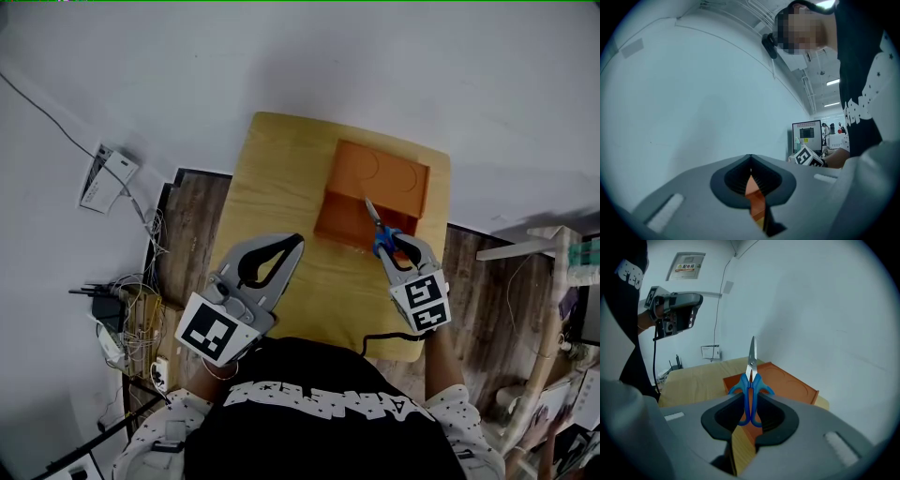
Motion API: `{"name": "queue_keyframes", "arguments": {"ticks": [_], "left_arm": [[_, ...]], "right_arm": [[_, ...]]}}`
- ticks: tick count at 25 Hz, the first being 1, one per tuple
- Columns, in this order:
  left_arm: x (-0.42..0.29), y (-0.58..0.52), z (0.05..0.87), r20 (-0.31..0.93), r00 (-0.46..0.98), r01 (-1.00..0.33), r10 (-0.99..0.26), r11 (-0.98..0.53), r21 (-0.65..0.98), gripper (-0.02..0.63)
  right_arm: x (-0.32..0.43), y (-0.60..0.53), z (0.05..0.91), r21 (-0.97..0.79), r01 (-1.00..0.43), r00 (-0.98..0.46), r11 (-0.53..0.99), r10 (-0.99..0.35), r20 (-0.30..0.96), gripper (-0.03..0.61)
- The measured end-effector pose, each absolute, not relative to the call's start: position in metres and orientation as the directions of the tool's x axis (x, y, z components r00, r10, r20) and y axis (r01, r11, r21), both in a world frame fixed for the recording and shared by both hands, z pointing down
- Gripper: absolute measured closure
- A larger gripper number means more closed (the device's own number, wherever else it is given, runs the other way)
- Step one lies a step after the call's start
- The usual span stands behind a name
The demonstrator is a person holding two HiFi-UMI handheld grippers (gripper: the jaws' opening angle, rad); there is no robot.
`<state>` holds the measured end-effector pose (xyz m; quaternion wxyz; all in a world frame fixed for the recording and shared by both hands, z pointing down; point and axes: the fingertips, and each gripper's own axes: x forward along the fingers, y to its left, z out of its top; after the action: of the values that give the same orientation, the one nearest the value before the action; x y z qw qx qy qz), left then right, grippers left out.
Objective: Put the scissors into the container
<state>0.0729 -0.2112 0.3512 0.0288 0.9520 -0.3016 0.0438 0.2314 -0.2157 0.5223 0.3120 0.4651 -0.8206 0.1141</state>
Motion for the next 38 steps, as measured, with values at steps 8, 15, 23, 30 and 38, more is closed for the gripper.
{"name": "queue_keyframes", "arguments": {"ticks": [8, 15, 23, 30, 38], "left_arm": [[0.074, -0.214, 0.351, 0.1, 0.808, -0.585, -0.58, -0.811, 0.027, 0.612], [0.067, -0.217, 0.353, 0.107, 0.793, -0.606, -0.6, -0.795, 0.03, 0.612], [0.066, -0.22, 0.355, 0.112, 0.792, -0.606, -0.6, -0.795, 0.029, 0.612], [0.06, -0.223, 0.357, 0.12, 0.782, -0.619, -0.611, -0.785, 0.036, 0.612], [0.051, -0.228, 0.36, 0.123, 0.772, -0.631, -0.623, -0.775, 0.039, 0.612]], "right_arm": [[0.232, -0.223, 0.543, 0.175, -0.775, -0.343, 0.607, -0.637, 0.69, 0.477], [0.237, -0.233, 0.563, 0.266, -0.698, -0.278, 0.665, -0.595, 0.754, 0.476], [0.234, -0.241, 0.581, 0.265, -0.663, -0.26, 0.7, -0.547, 0.795, 0.476], [0.231, -0.243, 0.598, 0.235, -0.654, -0.246, 0.719, -0.496, 0.832, 0.476], [0.229, -0.249, 0.615, 0.227, -0.638, -0.205, 0.736, -0.446, 0.871, 0.476]]}}
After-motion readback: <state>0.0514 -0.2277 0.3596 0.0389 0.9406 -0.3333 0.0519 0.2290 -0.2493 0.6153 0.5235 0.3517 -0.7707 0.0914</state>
